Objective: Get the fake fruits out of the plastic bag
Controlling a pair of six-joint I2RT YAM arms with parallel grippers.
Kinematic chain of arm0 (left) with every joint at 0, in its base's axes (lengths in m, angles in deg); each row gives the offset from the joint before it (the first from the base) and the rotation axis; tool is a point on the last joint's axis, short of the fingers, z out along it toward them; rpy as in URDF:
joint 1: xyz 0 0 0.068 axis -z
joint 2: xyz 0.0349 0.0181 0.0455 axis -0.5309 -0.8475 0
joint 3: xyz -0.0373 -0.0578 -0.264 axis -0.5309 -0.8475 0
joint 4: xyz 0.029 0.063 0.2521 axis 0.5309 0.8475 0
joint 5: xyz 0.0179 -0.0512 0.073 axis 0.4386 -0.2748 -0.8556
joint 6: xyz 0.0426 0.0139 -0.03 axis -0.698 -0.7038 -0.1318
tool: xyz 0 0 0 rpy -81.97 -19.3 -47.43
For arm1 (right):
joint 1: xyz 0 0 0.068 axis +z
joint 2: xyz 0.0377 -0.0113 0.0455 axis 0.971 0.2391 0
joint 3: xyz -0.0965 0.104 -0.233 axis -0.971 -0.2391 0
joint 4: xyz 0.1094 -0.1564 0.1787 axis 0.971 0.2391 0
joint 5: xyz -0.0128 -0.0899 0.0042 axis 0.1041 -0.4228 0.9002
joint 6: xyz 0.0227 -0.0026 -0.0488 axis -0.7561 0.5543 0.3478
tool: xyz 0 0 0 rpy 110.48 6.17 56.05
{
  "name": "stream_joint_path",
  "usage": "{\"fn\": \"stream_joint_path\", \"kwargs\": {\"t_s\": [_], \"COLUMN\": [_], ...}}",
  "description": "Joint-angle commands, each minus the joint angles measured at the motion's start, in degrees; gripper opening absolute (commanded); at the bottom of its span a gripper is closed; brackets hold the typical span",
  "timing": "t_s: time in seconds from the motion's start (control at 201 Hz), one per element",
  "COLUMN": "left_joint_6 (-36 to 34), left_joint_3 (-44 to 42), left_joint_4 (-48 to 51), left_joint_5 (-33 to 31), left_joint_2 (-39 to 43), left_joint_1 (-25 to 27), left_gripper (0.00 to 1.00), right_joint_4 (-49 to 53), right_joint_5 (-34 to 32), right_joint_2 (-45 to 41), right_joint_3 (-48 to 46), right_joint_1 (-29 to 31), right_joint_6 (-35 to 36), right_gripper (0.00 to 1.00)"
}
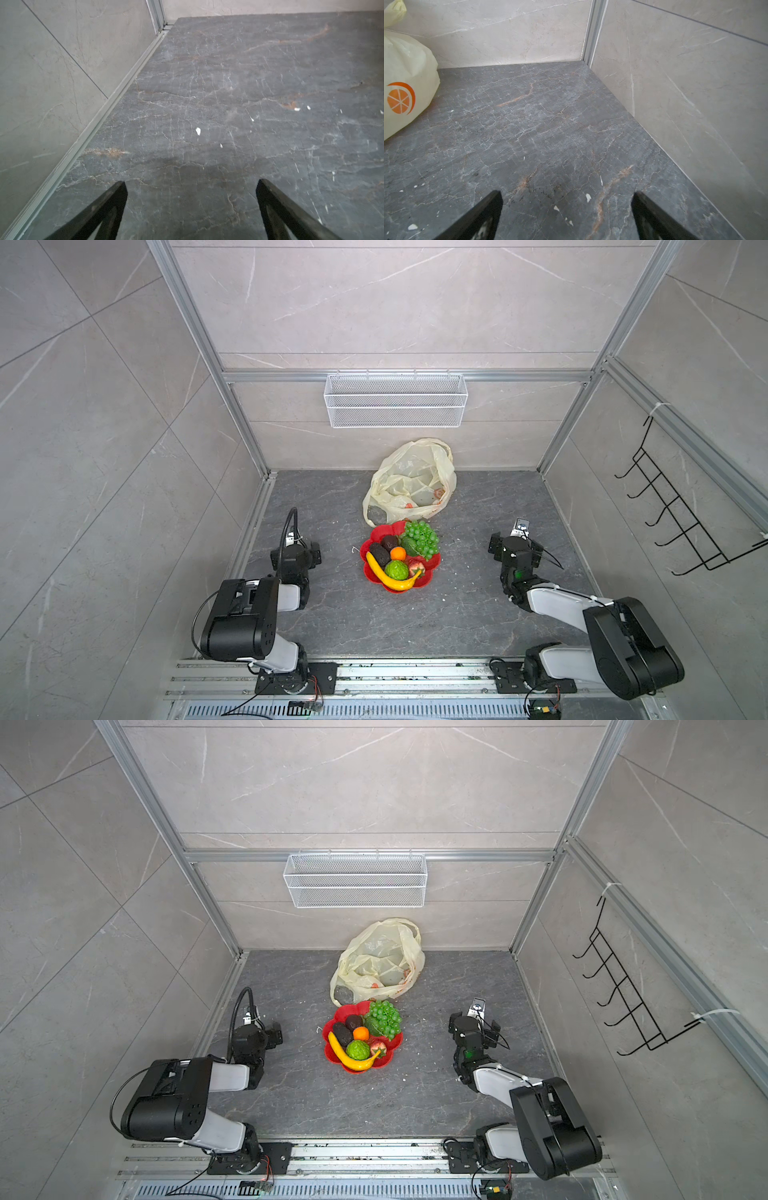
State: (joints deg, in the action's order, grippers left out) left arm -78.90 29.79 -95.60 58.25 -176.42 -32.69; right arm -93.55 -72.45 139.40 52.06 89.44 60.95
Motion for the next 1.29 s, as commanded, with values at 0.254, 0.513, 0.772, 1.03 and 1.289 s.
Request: {"fn": "stream_joint_path", "kwargs": {"t_s": [0.254,0.513,0.772,1.03,1.289], "left_joint_6": [2.33,2.45,2.46,2.40,2.42], "left_joint_3": [1.54,1.62,1.61,1.62,1.60], "left_joint_4": [-1.97,-1.55,-1.51,-1.53,-1.55], "left_joint_5": [2.90,3.02,3.06,3.00,3.02], "left_joint_2": [0.57,0.67,0.70,0.65,0.65], "left_joint_1": [-0.53,-0.53,-0.49,-0.53,-0.51], "left_gripper": [1.00,1.00,1.00,1.00,1.00], "right_joint_4": [-10.62,-14.11,-14.33,-14.40,-14.42], "right_joint_5": [23.00,27.29,26.94,26.94,26.94], "right_joint_2": [7.12,9.14,9.06,9.01,8.99], "right_joint_3": [0.03,-0.95,-1.13,-1.13,-1.13], "right_joint_1": [-7.97,-9.16,-9.15,-9.06,-9.14], "right_joint_6": [2.75,3.26,3.44,3.44,3.46], "right_gripper": [1.00,1.00,1.00,1.00,1.00]}}
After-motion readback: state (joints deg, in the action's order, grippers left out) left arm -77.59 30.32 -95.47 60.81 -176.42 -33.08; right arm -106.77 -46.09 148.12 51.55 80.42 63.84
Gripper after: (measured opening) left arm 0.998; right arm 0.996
